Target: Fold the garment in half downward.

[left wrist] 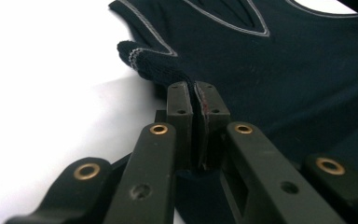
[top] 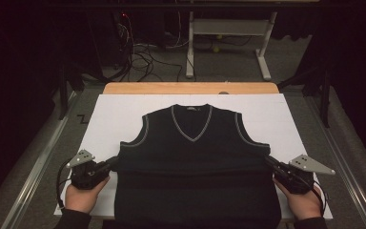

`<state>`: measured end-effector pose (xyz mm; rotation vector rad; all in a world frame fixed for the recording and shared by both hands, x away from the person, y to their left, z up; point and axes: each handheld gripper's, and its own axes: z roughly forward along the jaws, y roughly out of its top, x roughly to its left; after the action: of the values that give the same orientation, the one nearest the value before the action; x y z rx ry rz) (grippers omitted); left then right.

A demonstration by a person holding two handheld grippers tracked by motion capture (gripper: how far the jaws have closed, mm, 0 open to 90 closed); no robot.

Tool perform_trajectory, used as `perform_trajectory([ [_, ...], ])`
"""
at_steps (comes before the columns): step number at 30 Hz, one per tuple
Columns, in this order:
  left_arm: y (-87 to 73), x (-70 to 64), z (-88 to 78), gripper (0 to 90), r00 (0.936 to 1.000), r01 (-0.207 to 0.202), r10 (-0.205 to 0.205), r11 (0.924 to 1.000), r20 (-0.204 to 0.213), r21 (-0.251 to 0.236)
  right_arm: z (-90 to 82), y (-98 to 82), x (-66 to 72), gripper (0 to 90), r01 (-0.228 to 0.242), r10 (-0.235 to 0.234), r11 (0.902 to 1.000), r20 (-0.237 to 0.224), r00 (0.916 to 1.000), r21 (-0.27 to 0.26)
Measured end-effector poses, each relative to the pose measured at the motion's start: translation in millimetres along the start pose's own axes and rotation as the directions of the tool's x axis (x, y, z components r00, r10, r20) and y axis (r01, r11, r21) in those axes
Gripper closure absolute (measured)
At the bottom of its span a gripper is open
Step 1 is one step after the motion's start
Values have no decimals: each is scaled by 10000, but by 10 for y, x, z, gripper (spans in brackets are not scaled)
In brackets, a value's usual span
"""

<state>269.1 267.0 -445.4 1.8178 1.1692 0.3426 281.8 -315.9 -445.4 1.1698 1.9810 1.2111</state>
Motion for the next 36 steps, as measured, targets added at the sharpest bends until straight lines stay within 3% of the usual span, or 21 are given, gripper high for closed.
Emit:
perform_trajectory([
  [5,-200,-75,-109,816,9996,-192,177,9975,215,683,-120,-122,105,857,322,-319,9986,-83,9995,409],
  [9,-316,-89,-187,815,9993,-72,42,9963,359,854,-186,-179,147,857,425,-418,9975,-131,9990,558],
  [14,-453,-151,-239,815,9990,-245,190,9901,408,1381,-330,-308,250,856,556,-523,9935,-356,9980,995],
  [25,-539,-144,-200,797,9983,-163,53,9811,573,1926,-455,-449,325,838,753,-664,9873,-671,9955,1399],
  [26,-533,-144,-188,768,9984,-214,111,9818,556,1886,-455,-442,321,771,599,-505,9892,-732,9960,1336],
  [27,-526,-144,-178,768,9985,-216,123,9835,524,1798,-455,-442,321,771,599,-505,9892,-732,9960,1336],
  [28,-512,-142,-178,695,9982,-315,233,9882,561,1499,-446,-421,315,641,369,-274,9930,-844,9961,1125],
  [29,-507,-143,-185,661,9980,-395,330,9915,539,1239,-444,-412,315,590,235,-146,9940,-835,9964,1071],
  [30,-507,-143,-185,612,9980,-395,330,9915,539,1239,-444,-412,315,590,235,-146,9940,-835,9964,1071],
  [31,-490,-142,-189,561,9978,-511,477,9959,464,741,-437,-389,302,494,66,-12,9972,-715,9974,746],
  [32,-490,-142,-189,526,9978,-511,477,9959,464,741,-437,-389,302,494,66,-12,9972,-715,9974,746],
  [33,-479,-141,-180,458,9983,-534,524,9978,240,401,-418,-373,281,414,-153,188,9983,-627,9979,559],
  [34,-469,-137,-173,458,9984,-561,559,9982,74,233,-418,-373,281,414,-153,188,9983,-627,9979,559],
  [36,-440,-119,-138,352,9981,-581,576,9981,-227,-200,-384,-360,251,356,-320,347,9983,-556,9978,477],
])
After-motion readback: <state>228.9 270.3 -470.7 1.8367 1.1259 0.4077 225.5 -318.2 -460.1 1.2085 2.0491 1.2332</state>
